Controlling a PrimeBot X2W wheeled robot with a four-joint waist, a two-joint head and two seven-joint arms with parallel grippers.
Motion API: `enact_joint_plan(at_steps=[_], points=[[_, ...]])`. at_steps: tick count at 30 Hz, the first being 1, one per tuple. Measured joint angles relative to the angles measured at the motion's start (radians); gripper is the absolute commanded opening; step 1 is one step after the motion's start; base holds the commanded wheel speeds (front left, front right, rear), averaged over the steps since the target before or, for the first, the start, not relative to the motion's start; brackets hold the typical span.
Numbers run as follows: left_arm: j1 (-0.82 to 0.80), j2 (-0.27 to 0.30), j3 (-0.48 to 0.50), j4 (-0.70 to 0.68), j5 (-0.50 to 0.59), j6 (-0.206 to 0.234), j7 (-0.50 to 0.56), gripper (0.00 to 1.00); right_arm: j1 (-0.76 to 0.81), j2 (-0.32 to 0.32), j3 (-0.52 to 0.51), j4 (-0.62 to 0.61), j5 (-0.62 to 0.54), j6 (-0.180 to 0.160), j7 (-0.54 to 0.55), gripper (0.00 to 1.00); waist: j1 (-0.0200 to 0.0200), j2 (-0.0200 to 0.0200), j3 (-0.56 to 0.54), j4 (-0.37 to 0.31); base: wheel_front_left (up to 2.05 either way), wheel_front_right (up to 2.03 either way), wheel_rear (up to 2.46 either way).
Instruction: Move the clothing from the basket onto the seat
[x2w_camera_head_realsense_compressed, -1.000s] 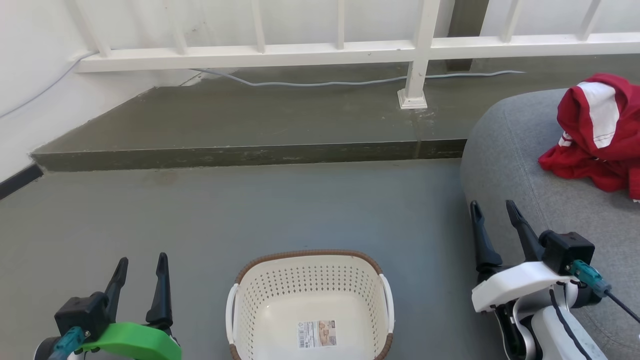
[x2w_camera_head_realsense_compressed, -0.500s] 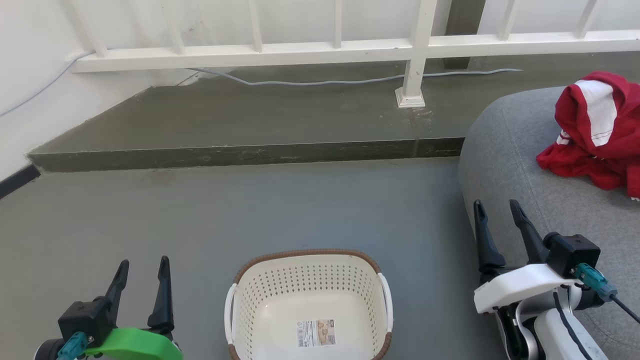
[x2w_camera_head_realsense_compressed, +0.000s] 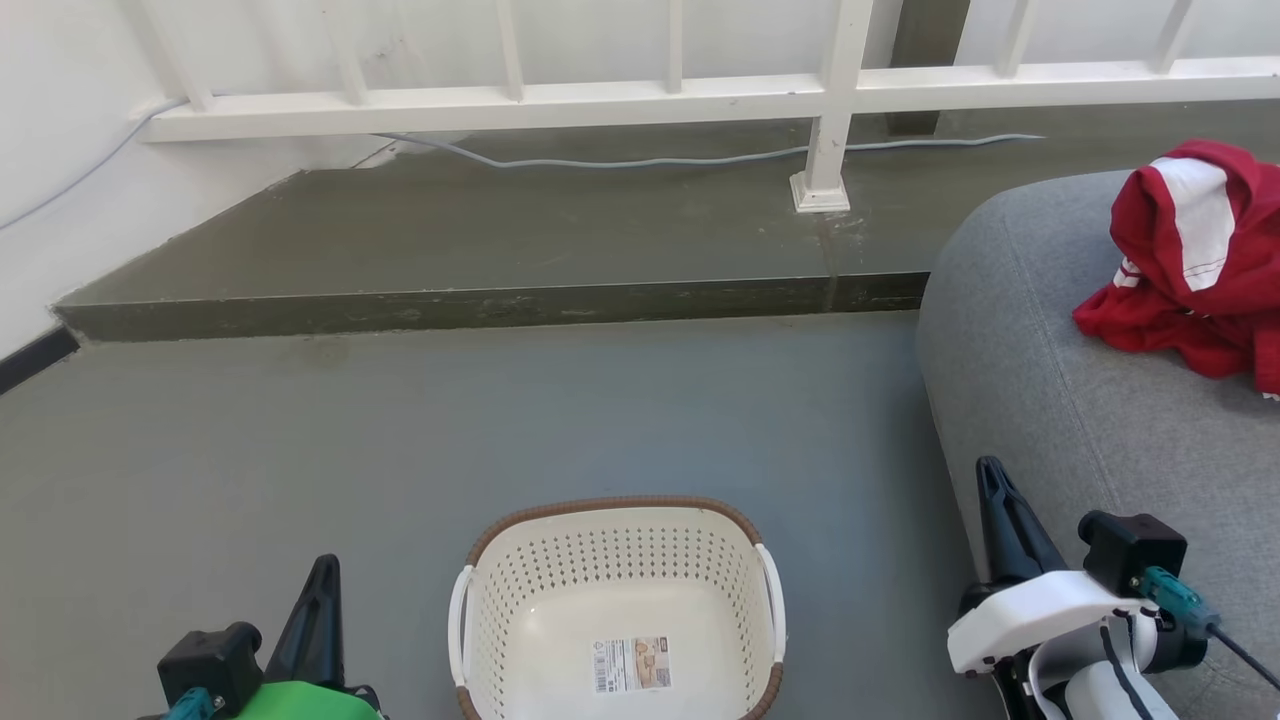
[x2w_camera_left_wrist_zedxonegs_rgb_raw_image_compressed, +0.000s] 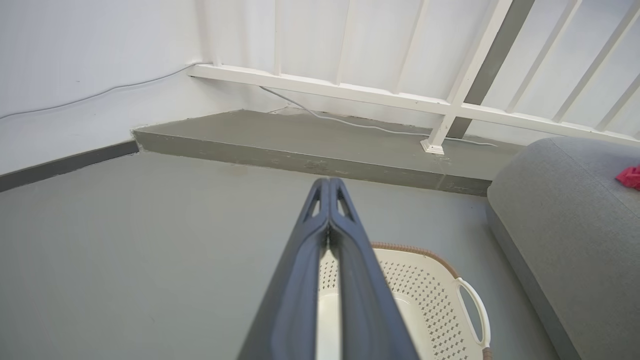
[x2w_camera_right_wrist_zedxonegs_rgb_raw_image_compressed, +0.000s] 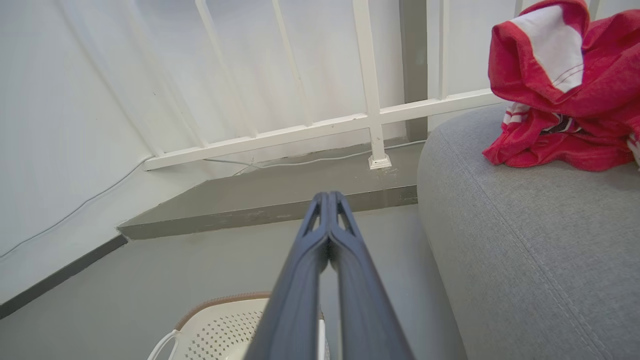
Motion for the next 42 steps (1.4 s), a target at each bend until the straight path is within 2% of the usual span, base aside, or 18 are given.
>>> enact_joint_plan(at_steps=[42], points=[[-0.021,-0.059,0.143,0.035,-0.449,-0.091,0.132,0.0,-0.023,0.018,-0.133,0.009,0.539,0.075,0.143,0.0,0.0,0.0,0.012,-0.001,0.0,0.0,0.0]])
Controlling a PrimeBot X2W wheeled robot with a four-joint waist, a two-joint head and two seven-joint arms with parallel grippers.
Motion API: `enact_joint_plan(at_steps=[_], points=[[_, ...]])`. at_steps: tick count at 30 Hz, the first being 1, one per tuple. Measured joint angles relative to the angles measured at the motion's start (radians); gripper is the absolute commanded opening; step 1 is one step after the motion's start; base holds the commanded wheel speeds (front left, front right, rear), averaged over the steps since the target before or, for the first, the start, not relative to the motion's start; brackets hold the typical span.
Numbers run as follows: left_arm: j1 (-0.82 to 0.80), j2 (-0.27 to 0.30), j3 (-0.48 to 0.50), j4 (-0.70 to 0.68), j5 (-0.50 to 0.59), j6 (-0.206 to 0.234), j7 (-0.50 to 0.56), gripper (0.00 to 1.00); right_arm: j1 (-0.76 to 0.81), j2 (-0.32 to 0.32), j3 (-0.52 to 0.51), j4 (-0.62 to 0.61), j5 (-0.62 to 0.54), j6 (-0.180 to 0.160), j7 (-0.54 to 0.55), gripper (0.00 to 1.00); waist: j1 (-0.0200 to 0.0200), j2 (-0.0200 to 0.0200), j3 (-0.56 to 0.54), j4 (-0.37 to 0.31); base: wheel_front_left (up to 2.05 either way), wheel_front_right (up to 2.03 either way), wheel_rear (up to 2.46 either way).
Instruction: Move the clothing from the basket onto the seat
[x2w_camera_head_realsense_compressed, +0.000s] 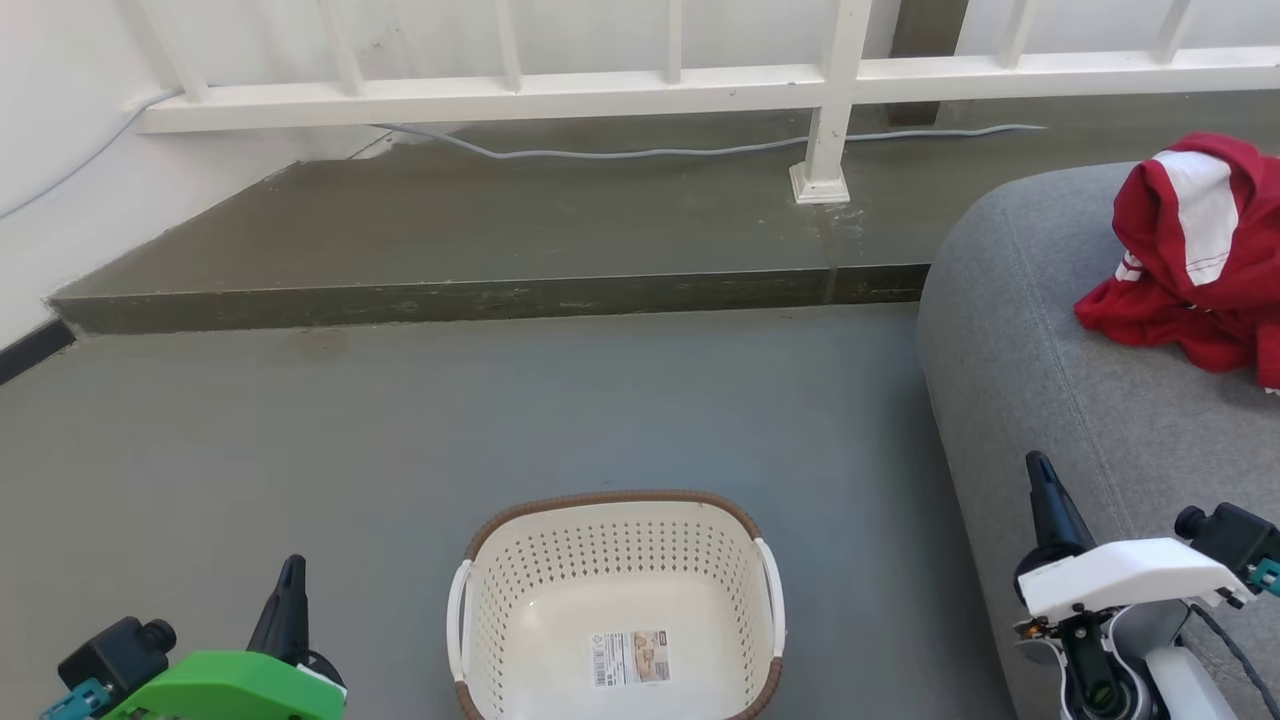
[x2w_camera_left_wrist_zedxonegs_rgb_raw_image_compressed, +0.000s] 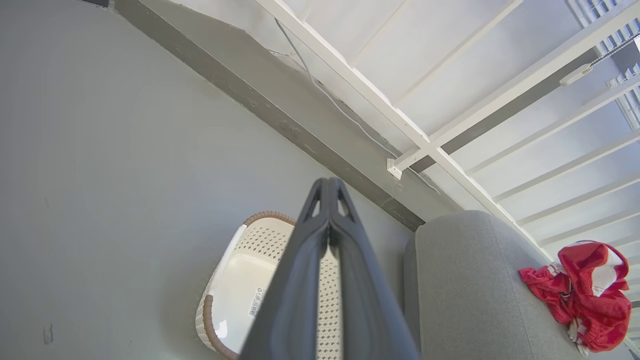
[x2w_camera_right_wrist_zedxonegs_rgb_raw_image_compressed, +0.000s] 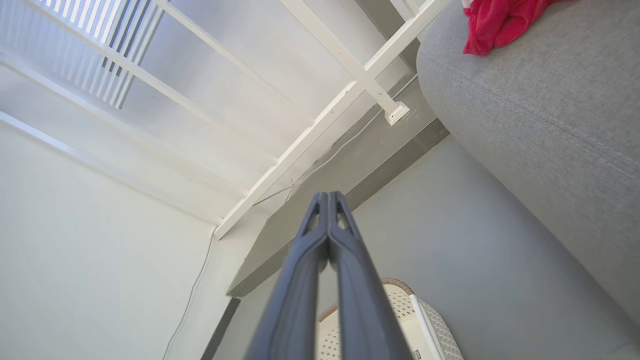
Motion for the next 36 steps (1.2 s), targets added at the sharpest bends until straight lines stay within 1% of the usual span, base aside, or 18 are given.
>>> enact_joint_plan(at_steps=[7,13,19,22,24,36], points=[[-0.018,-0.01,0.021,0.016,-0.072,-0.015,0.023,0.0,-0.008,0.001,-0.021,0.006,0.086,0.017,0.024,0.0,0.0,0.0,0.002,0.0,0.0,0.0,0.0],[-0.024,-0.014,0.043,0.025,-0.137,-0.032,0.043,0.0,-0.017,0.002,-0.042,0.01,0.164,0.022,0.046,0.0,0.0,0.0,0.003,0.0,0.0,0.0,0.0],[-0.041,-0.022,0.067,0.031,-0.204,-0.046,0.061,0.0,-0.02,0.003,-0.063,0.013,0.241,0.039,0.066,0.0,0.0,0.0,0.005,-0.001,0.0,0.0,0.0],[-0.041,-0.03,0.075,0.039,-0.242,-0.05,0.071,0.0,-0.023,0.003,-0.073,0.016,0.276,0.041,0.075,0.0,0.0,0.0,0.006,-0.001,0.0,0.0,0.0],[-0.052,-0.038,0.087,0.05,-0.284,-0.059,0.087,0.0,-0.036,0.004,-0.083,0.02,0.326,0.048,0.089,0.0,0.0,0.0,0.007,-0.001,0.0,0.0,0.0],[-0.082,-0.05,0.132,0.065,-0.415,-0.093,0.122,0.0,-0.045,0.007,-0.124,0.028,0.48,0.075,0.127,0.0,0.0,0.0,0.01,-0.001,0.0,0.0,0.0]])
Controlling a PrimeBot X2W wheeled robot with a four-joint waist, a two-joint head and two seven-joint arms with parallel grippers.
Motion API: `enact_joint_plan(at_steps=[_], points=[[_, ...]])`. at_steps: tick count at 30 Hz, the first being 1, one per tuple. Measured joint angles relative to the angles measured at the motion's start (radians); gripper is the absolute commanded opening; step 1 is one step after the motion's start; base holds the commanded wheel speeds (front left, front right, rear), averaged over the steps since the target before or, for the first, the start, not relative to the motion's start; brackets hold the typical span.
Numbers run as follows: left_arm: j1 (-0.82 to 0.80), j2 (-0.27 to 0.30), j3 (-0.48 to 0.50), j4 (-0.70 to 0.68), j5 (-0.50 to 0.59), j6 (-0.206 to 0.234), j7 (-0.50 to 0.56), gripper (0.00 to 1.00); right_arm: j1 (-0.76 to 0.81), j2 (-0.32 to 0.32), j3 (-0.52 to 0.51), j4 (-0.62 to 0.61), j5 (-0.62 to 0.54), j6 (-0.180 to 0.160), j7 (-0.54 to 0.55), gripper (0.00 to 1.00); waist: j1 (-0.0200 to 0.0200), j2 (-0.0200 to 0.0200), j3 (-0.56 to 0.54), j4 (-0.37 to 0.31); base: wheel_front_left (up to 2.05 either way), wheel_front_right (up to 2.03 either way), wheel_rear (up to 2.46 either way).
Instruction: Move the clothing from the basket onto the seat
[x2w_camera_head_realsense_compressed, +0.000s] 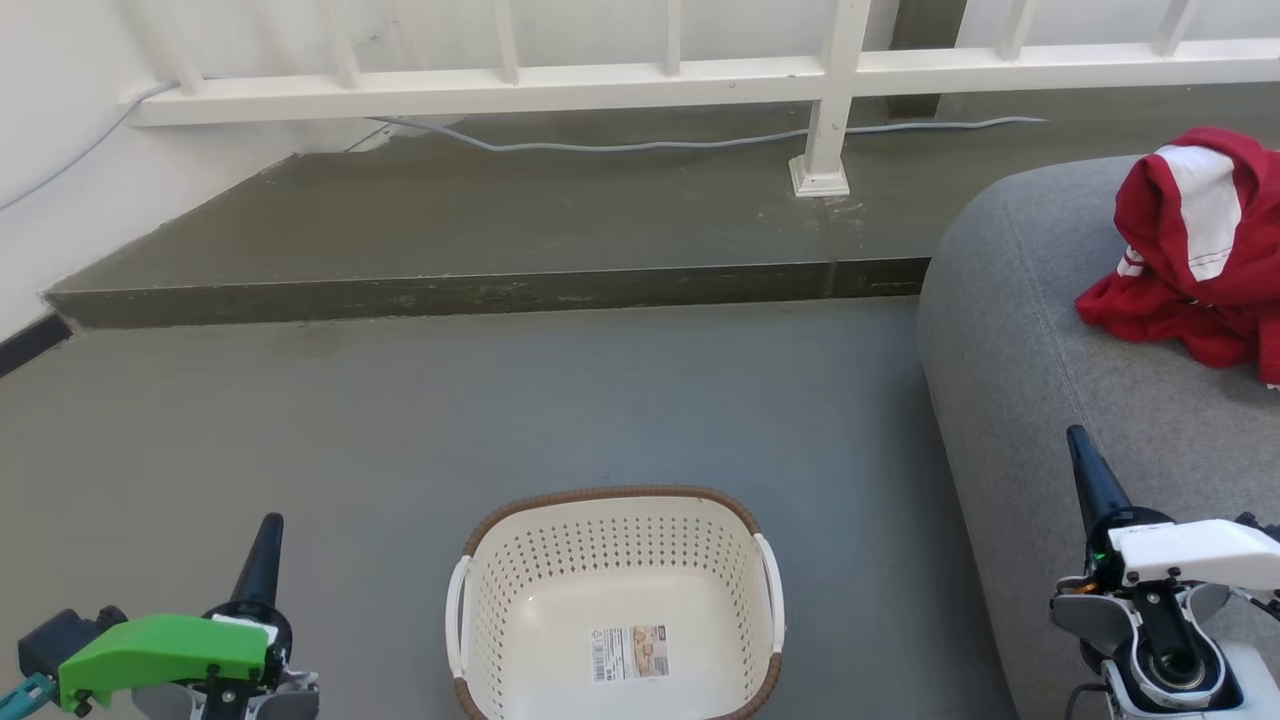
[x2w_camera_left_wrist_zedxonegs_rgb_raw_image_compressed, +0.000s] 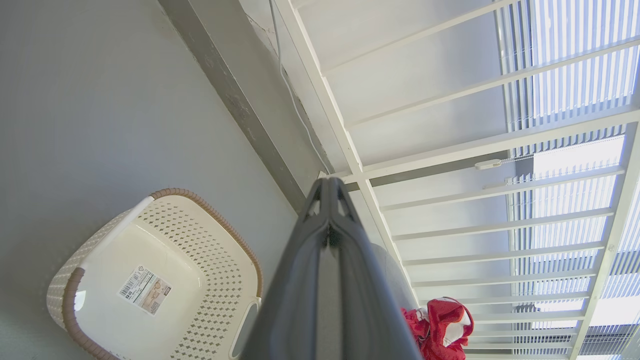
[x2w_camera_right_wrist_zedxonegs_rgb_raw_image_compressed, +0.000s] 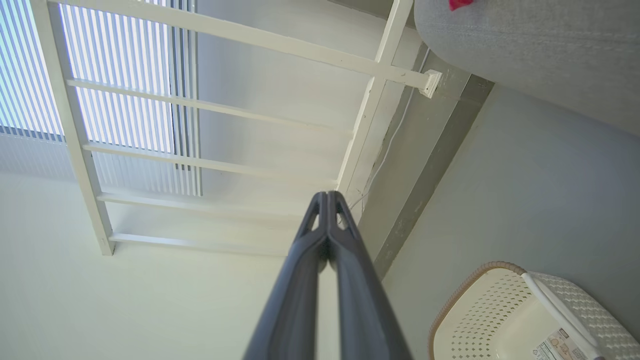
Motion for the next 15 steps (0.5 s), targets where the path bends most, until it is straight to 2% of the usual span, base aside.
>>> enact_joint_plan(at_steps=[15], points=[[-0.03,-0.026,0.049,0.027,-0.156,-0.04,0.049,0.0,-0.022,0.003,-0.05,0.006,0.188,0.026,0.052,0.0,0.0,0.0,0.004,0.0,0.0,0.0,0.0]])
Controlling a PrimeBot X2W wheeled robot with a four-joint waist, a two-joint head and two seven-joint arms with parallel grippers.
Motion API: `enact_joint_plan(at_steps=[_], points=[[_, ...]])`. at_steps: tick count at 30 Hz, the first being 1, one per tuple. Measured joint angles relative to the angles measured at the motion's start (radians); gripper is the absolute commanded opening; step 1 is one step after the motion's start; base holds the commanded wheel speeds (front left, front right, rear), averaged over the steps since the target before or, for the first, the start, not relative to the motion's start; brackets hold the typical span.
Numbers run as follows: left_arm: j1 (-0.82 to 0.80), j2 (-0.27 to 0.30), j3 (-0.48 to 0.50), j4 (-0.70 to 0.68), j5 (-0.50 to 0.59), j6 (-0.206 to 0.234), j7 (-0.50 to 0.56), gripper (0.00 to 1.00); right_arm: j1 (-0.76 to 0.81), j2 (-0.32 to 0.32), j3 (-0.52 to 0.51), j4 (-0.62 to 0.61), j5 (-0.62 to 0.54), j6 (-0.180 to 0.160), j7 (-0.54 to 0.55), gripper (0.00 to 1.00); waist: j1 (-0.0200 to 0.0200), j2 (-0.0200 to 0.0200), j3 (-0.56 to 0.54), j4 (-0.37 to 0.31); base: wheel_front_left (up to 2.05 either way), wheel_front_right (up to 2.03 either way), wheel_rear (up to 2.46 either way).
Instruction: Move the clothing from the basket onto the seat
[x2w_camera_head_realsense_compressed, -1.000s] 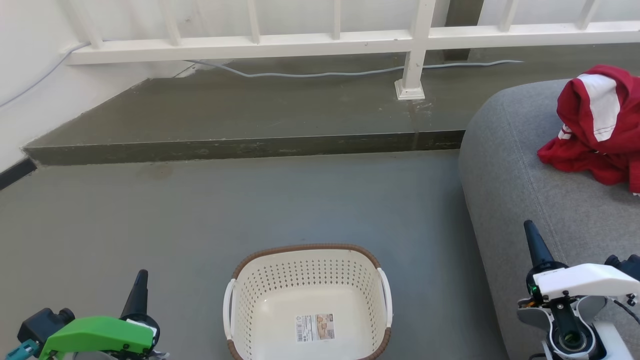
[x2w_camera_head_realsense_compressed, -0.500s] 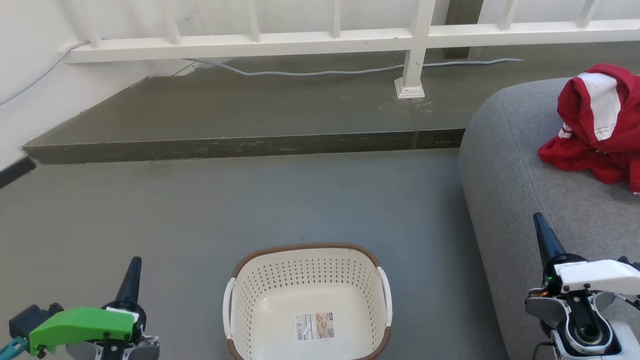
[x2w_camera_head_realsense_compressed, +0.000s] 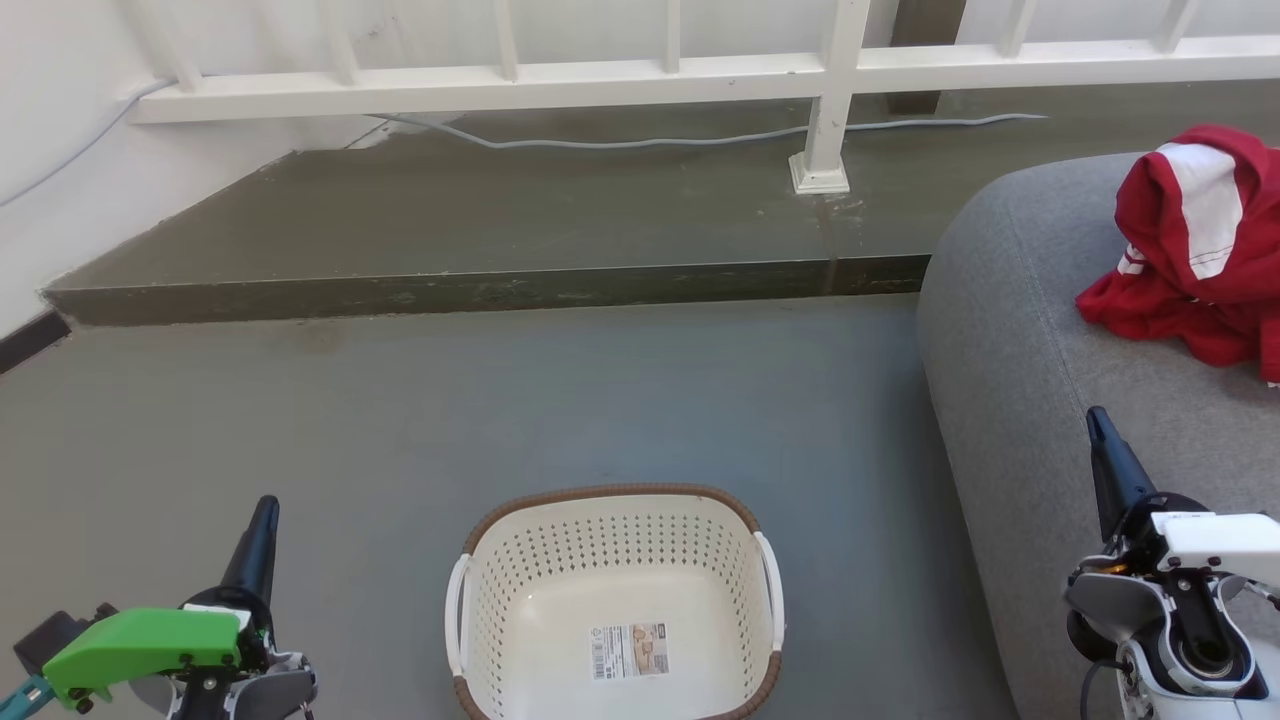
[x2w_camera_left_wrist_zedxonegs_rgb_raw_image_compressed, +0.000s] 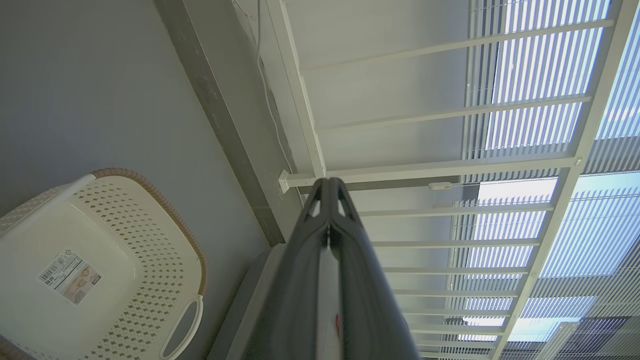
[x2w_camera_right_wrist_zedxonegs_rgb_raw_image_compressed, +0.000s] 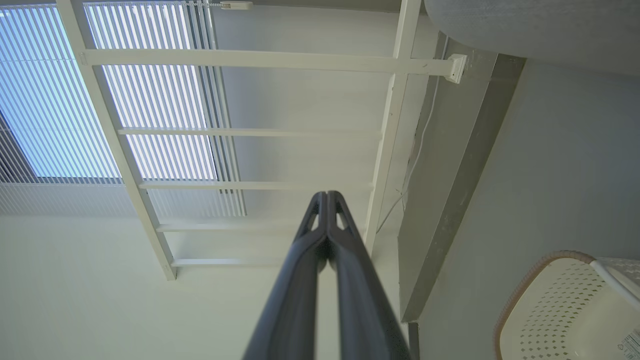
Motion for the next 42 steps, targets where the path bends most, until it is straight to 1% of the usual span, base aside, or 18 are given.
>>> enact_joint_plan(at_steps=[3,7,38,42], points=[[-0.004,-0.003,0.014,0.006,-0.037,-0.006,0.007,0.0,-0.01,0.002,-0.009,0.002,0.035,0.008,0.01,0.0,0.0,0.0,0.001,0.0,0.0,0.0,0.0],[-0.015,-0.007,0.023,0.012,-0.069,-0.013,0.014,0.0,-0.012,0.003,-0.022,0.004,0.077,0.009,0.019,0.0,0.0,0.0,0.001,0.0,0.0,0.0,0.0],[-0.024,-0.012,0.025,0.024,-0.071,-0.014,0.021,0.0,-0.013,0.006,-0.024,0.004,0.077,0.009,0.019,0.0,0.0,0.0,0.001,0.0,0.0,0.0,0.0],[-0.024,-0.012,0.025,0.025,-0.071,-0.021,0.021,0.0,-0.013,0.006,-0.024,0.004,0.077,0.009,0.019,0.0,0.0,0.0,0.001,0.0,0.0,0.0,0.0]])
